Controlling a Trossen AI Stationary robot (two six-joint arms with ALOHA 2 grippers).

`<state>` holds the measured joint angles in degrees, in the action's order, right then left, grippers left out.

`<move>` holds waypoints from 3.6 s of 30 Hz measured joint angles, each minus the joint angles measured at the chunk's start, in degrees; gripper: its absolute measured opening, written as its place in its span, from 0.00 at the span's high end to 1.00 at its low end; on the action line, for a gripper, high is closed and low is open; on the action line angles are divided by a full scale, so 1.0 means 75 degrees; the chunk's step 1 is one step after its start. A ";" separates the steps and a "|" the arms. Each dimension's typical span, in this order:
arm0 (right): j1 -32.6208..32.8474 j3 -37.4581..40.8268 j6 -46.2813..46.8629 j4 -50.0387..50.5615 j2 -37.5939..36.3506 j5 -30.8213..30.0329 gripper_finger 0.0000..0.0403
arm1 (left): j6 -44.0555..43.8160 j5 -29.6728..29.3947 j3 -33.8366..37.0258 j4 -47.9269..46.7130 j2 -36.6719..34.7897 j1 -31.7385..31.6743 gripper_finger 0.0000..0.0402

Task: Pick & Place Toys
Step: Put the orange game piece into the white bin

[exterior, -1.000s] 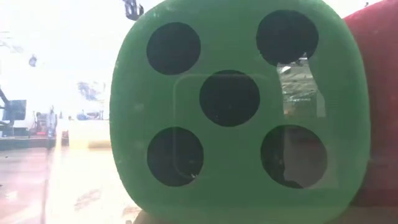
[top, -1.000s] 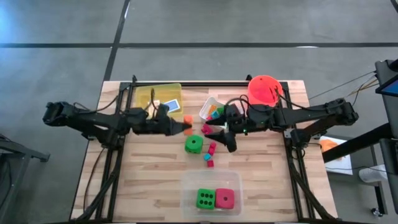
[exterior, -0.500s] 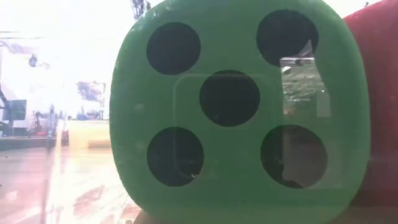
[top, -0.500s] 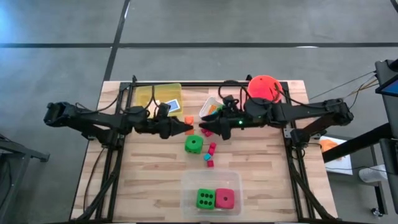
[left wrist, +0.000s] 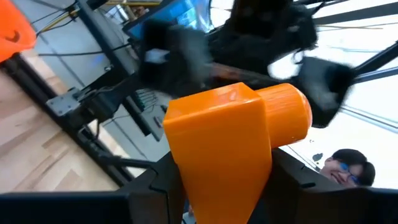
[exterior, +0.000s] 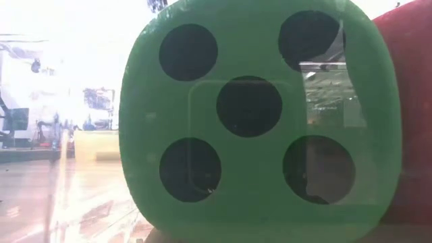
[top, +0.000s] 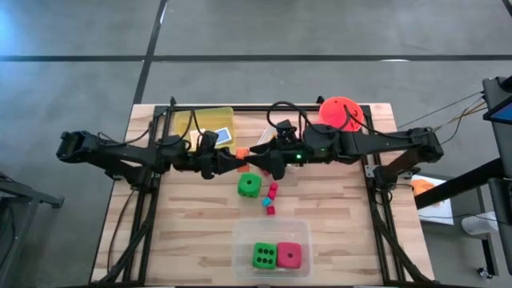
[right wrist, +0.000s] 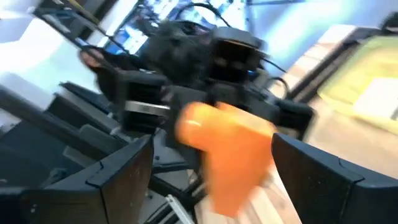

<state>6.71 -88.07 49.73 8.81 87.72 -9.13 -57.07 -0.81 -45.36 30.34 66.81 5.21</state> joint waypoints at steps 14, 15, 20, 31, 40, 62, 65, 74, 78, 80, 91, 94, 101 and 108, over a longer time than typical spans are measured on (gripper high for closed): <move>-0.0180 0.0049 0.0795 -0.0175 0.0073 -0.0149 0.21 | 0.0518 0.0009 -0.0006 0.0150 0.0029 -0.0009 0.64; -0.0182 0.0049 0.0842 -0.0194 0.0073 -0.0145 0.21 | 0.0572 -0.0045 -0.0006 0.0150 0.0029 -0.0009 0.64; -0.0187 0.0049 0.0980 -0.0232 0.0073 -0.0122 0.21 | 0.0680 -0.0295 -0.0006 0.0145 0.0029 -0.0046 0.64; -0.0252 0.0049 0.1057 -0.0222 0.0034 -0.0209 0.21 | 0.0708 -0.0419 -0.0633 -0.0173 0.0435 -0.0117 0.64; -0.0246 0.0057 0.0940 -0.0275 0.0067 0.0085 0.21 | 0.1103 -0.0063 -0.1222 -0.0723 0.0591 -0.0234 0.64; -0.0246 0.0063 0.0287 -0.0279 0.0052 0.0225 0.40 | 0.0894 0.0150 -0.1279 -0.0830 0.0571 -0.0300 0.66; -0.0246 0.0063 0.0287 -0.0259 0.0052 0.0233 0.40 | 0.0916 0.0229 -0.1279 -0.0880 0.0574 -0.0300 0.67; -0.0246 0.0063 0.0142 -0.0271 0.0052 0.0351 0.44 | 0.0873 0.0270 -0.1279 -0.0964 0.0574 -0.0295 0.61; -0.0249 0.0069 0.0055 -0.0390 0.0055 0.0378 0.40 | 0.0854 0.0253 -0.1279 -0.0964 0.0571 -0.0294 0.67; -0.0255 0.0069 0.0043 -0.0415 0.0058 0.0396 0.35 | 0.0844 0.0258 -0.1279 -0.0942 0.0575 -0.0294 0.67; -0.0252 0.0069 0.0140 -0.0518 -0.0032 0.0496 0.15 | 0.0780 0.0282 -0.1271 -0.0787 0.0600 -0.0294 0.67; -0.0249 0.0069 0.0283 -0.0514 -0.0105 0.0441 0.15 | 0.0861 0.0282 -0.1271 -0.0742 0.0597 -0.0291 0.68; -0.0249 0.0069 0.0688 -0.0646 -0.0100 0.0369 0.15 | 0.1407 0.0275 -0.1271 -0.0751 0.0597 -0.0289 0.68; -0.0252 0.0069 0.0797 -0.0755 -0.0087 0.0178 0.15 | 0.1795 0.0253 -0.1271 -0.0768 0.0593 -0.0289 0.68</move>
<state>4.82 -87.55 55.70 3.15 87.07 -7.80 -43.61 1.08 -54.89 24.58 71.25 3.05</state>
